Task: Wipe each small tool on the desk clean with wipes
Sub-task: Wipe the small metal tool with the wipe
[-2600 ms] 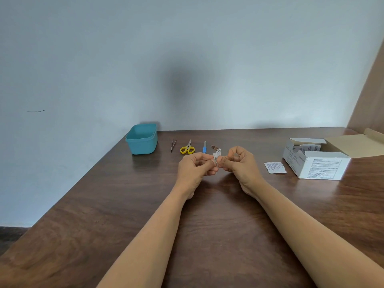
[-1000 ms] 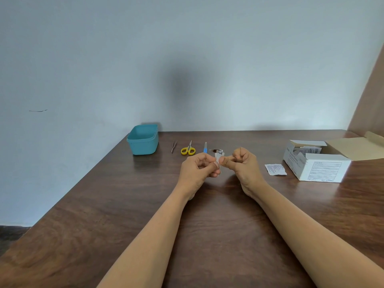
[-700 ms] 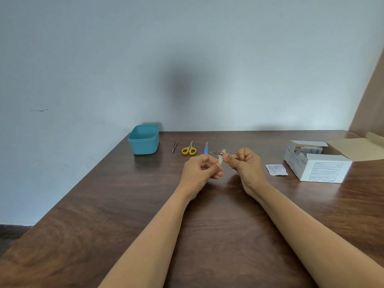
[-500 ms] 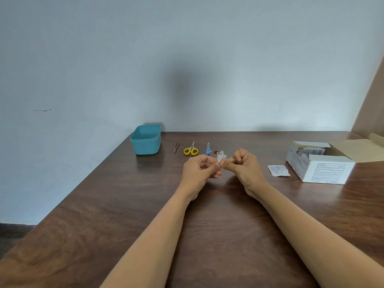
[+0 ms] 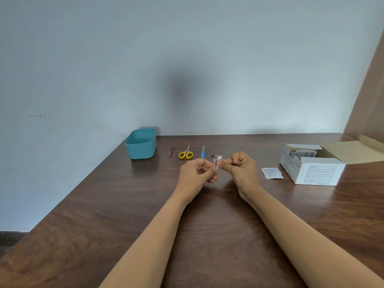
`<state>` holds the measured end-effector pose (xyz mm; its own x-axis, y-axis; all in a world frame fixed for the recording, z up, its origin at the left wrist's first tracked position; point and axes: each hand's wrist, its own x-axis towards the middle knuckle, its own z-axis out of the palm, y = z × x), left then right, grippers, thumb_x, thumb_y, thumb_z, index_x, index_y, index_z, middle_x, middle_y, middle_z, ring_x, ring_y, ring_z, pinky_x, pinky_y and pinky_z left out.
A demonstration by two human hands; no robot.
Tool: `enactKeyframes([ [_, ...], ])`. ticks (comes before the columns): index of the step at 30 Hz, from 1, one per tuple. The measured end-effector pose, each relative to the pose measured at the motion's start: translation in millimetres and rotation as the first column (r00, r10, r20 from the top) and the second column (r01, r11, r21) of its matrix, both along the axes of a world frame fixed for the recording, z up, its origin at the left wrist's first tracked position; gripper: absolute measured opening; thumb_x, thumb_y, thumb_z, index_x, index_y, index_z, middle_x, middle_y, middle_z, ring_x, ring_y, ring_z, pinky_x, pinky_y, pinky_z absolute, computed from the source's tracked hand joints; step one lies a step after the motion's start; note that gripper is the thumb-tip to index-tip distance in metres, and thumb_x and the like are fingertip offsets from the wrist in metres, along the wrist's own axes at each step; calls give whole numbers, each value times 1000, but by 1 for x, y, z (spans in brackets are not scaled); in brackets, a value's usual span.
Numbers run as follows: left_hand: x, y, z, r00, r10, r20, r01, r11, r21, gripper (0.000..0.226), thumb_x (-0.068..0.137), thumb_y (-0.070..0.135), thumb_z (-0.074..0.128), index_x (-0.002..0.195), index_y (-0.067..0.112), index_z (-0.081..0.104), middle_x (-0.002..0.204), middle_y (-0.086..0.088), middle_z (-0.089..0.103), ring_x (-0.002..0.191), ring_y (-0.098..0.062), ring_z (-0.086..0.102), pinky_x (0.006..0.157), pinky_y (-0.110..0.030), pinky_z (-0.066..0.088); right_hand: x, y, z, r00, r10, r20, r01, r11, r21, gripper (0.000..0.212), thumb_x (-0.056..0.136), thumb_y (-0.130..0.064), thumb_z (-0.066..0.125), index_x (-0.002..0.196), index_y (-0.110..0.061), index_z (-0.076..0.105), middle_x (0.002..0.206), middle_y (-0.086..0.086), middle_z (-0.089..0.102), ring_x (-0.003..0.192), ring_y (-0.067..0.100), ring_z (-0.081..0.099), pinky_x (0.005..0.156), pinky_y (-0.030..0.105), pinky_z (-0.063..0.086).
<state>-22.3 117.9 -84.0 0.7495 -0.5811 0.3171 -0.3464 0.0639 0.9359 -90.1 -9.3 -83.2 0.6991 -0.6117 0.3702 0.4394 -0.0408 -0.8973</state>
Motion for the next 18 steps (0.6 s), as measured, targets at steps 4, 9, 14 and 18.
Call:
enactKeyframes([
  [4, -2, -1, 2, 1000, 2, -12, -2, 1000, -3, 10, 86, 2, 67, 94, -4, 68, 74, -16, 71, 66, -18, 69, 67, -27, 58, 0, 1, 3, 999, -35, 10, 34, 998, 54, 50, 73, 16, 69, 63, -15, 32, 51, -2, 64, 59, 7, 66, 64, 14, 50],
  [9, -3, -1, 3, 999, 28, -38, -29, 1000, -12, 8, 86, 2, 67, 93, -2, 69, 79, -19, 71, 67, -18, 69, 66, -24, 57, -2, 1, 5, 997, -76, 18, 72, 978, 195, 44, 78, 7, 69, 63, -16, 35, 48, -10, 58, 51, 1, 56, 60, 14, 46],
  [14, -3, 0, 4, 984, 130, -122, -145, 981, -128, 7, 85, -4, 66, 84, 3, 68, 72, -13, 69, 64, -17, 68, 64, -22, 56, -4, -2, 9, 999, -46, -24, 52, 932, 359, 10, 83, -2, 69, 81, -11, 63, 54, -11, 62, 52, 5, 48, 53, 15, 44],
  [18, 1, 0, 2, 963, 264, -44, -268, 953, -142, 20, 82, -2, 69, 76, 17, 69, 70, -4, 71, 68, -16, 68, 72, -32, 60, -8, 6, 14, 991, 121, -58, -89, 919, 385, 11, 86, 1, 63, 94, -6, 64, 64, -2, 70, 57, 8, 66, 58, 17, 54],
])
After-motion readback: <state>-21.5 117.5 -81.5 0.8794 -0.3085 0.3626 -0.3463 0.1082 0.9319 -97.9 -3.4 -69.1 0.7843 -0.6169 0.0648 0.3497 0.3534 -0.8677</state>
